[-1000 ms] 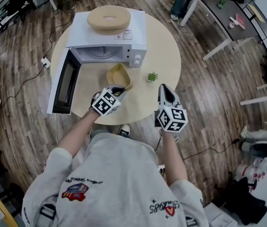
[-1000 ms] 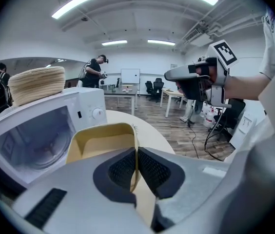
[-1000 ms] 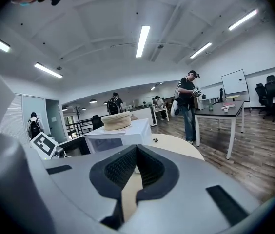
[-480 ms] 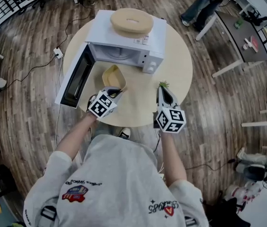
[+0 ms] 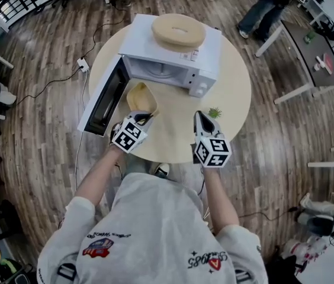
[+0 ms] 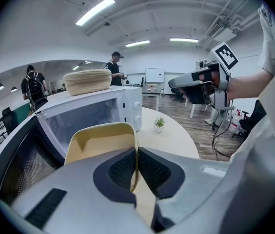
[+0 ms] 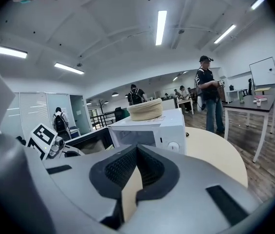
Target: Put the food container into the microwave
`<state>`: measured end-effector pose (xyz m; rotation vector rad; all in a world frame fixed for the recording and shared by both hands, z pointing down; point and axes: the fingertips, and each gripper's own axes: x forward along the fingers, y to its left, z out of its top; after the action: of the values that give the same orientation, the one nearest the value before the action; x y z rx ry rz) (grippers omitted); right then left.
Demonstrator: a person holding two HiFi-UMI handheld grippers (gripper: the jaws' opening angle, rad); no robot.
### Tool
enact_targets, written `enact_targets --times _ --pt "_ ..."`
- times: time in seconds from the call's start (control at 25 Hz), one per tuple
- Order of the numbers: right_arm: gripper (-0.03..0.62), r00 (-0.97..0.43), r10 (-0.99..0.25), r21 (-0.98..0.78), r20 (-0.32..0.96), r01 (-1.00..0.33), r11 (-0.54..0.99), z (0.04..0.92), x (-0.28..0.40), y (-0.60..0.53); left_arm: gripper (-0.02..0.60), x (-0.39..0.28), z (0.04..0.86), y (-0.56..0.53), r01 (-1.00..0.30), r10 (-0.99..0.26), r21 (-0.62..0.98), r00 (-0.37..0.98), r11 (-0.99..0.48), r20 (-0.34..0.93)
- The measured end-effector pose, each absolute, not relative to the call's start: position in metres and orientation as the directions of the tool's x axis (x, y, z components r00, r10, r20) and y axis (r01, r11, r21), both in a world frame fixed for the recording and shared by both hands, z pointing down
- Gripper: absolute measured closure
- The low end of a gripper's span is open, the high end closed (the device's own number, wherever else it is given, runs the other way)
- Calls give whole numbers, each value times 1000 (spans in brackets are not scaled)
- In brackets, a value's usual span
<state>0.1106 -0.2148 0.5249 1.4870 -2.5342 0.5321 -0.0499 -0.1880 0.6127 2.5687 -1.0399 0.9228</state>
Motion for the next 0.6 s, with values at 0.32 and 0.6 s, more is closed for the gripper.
enact_targets --times 0.32,0.6 --pt "602 -500 -805 -235 318 -865 444 529 94 -231 566 -66 618 -213 -658 -545 -95 524 -747 655" --pt "602 -478 -809 -247 343 -877 413 541 97 -243 566 -70 634 -238 -626 -526 -131 502 -769 687"
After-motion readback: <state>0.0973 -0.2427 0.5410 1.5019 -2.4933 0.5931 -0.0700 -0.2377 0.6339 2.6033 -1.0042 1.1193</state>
